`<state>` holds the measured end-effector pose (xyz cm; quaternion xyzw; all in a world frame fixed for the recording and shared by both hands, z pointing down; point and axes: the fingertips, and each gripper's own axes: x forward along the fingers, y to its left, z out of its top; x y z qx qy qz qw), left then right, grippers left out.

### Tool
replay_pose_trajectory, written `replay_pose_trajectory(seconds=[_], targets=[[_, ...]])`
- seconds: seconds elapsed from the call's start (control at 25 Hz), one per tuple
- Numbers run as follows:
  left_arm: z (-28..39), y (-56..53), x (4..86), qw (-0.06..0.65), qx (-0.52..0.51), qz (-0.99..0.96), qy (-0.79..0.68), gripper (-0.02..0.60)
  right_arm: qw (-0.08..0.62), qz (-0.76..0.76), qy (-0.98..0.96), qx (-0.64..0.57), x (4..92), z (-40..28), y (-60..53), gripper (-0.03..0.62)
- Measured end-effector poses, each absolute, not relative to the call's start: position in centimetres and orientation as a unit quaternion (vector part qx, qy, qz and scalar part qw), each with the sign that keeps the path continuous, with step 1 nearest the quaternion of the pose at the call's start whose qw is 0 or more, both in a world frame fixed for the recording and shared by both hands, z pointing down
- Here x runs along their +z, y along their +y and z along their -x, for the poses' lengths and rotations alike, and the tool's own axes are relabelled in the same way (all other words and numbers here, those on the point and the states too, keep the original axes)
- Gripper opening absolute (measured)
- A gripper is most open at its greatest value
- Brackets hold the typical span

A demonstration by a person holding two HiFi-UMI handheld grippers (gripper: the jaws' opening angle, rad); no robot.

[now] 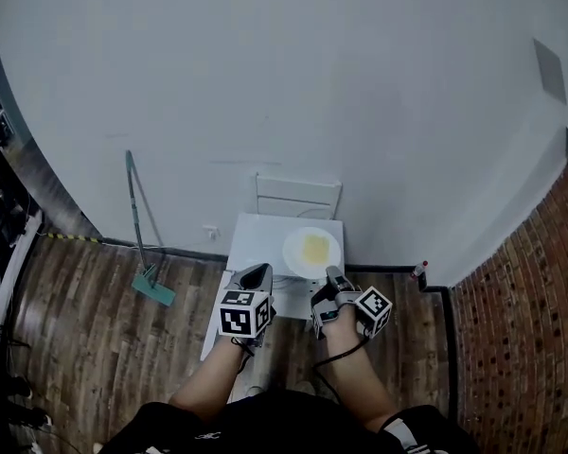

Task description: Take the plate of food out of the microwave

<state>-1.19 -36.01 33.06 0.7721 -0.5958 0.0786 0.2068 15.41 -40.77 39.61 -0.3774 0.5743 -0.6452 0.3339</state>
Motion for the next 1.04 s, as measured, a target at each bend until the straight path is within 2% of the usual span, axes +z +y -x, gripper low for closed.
replay_pose_trajectory(seconds=[0.28,1.04], targets=[[-1.2,-36.2,30.9,0.180,0.075,-0.787,-0.586,0.000,0.337,0.365,0.586,-0.640,37.0,-16.1,-41.2,0.025],[-0.1,-35.6,30.1,0.169,0.069,-0.784,-0.593,0.000,0.326,0.356,0.594,-0.643,35.6,-15.0,-40.5,0.025]])
